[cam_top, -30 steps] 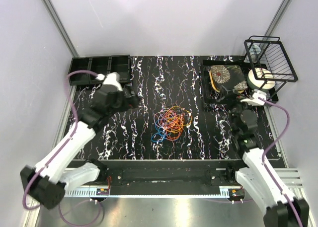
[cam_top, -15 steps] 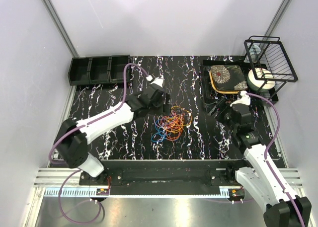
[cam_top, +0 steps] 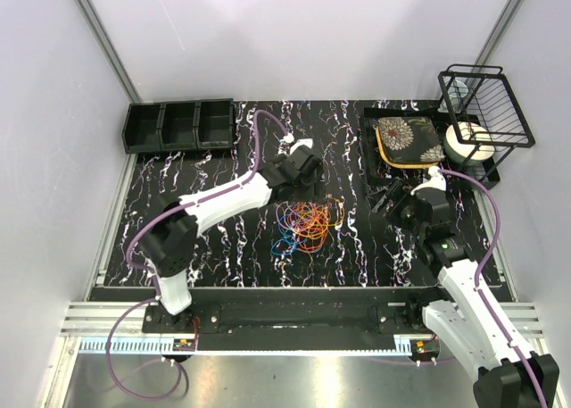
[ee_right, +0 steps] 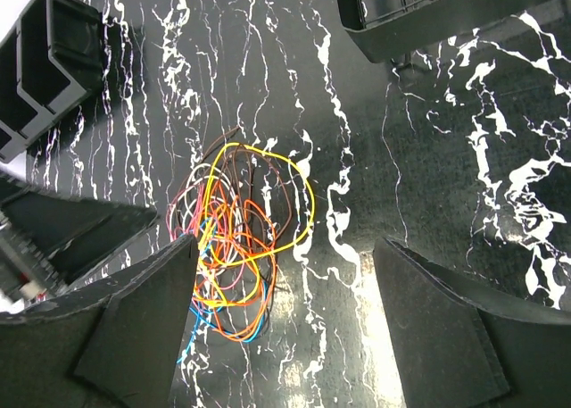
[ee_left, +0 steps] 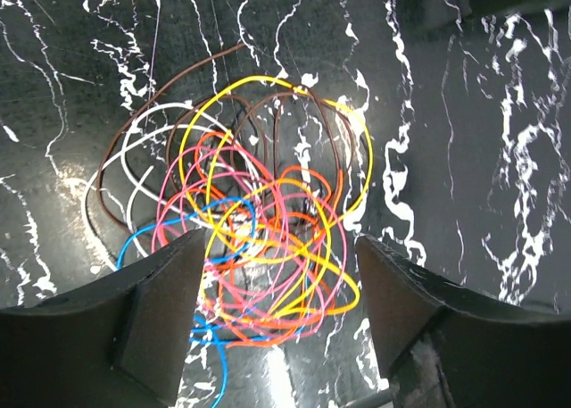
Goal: Untangle the cables
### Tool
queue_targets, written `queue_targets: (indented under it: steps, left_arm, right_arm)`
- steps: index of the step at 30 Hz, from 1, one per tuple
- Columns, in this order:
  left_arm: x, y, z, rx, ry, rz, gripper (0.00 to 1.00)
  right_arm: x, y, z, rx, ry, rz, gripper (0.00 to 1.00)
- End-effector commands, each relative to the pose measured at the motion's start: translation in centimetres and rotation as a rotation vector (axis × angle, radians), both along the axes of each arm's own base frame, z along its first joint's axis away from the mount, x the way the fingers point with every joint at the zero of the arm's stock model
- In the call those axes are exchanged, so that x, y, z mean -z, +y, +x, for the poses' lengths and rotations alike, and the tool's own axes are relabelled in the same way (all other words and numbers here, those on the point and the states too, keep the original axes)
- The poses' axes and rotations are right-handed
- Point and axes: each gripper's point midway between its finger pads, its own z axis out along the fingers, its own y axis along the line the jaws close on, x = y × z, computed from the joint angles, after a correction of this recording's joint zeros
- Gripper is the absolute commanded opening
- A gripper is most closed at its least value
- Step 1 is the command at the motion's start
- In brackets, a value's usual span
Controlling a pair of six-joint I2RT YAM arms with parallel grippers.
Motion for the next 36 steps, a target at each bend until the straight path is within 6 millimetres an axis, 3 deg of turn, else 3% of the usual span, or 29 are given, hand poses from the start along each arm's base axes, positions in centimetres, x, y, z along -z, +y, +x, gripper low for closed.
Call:
queue_targets:
  steps: [1, 13, 26, 30, 31, 33, 36]
  left_arm:
    - [-0.6, -0.6, 1.5, -0.056, -0.017, 0.005, 0.71]
    - [2.7, -1.2, 1.3, -0.054, 0.049, 0.052, 0.59]
    - [4.0, -1.2, 1.0, -0.057, 0.081, 0.073, 0.41]
    - [4.1, -1.1, 1.0, -0.056, 0.082, 0.076, 0.21]
    - [3.9, -1.2, 1.0, -0.054, 0.082, 0.071, 0.0]
    - [3.7, -1.4, 0.9, -0.04, 0.075, 0.071, 0.0]
    - [1.7, -1.2, 1.0, -0.038, 0.042, 0.066, 0.0]
  right_arm:
    - [-0.2, 0.2, -0.3, -0.012, -0.006, 0.012, 0.85]
    - [0.8, 0.1, -0.2, -0.008, 0.015, -0.006, 0.86]
    - [1.2, 0.0, -0.1, -0.006, 0.021, -0.01, 0.85]
    - [1.3, 0.0, -0.1, -0.007, 0.021, -0.015, 0.86]
    - [1.3, 0.0, -0.1, -0.007, 0.021, -0.016, 0.86]
    - [1.3, 0.0, -0.1, -0.009, 0.023, -0.019, 0.85]
    - [1.1, 0.0, 0.0, -0.009, 0.021, -0.02, 0.86]
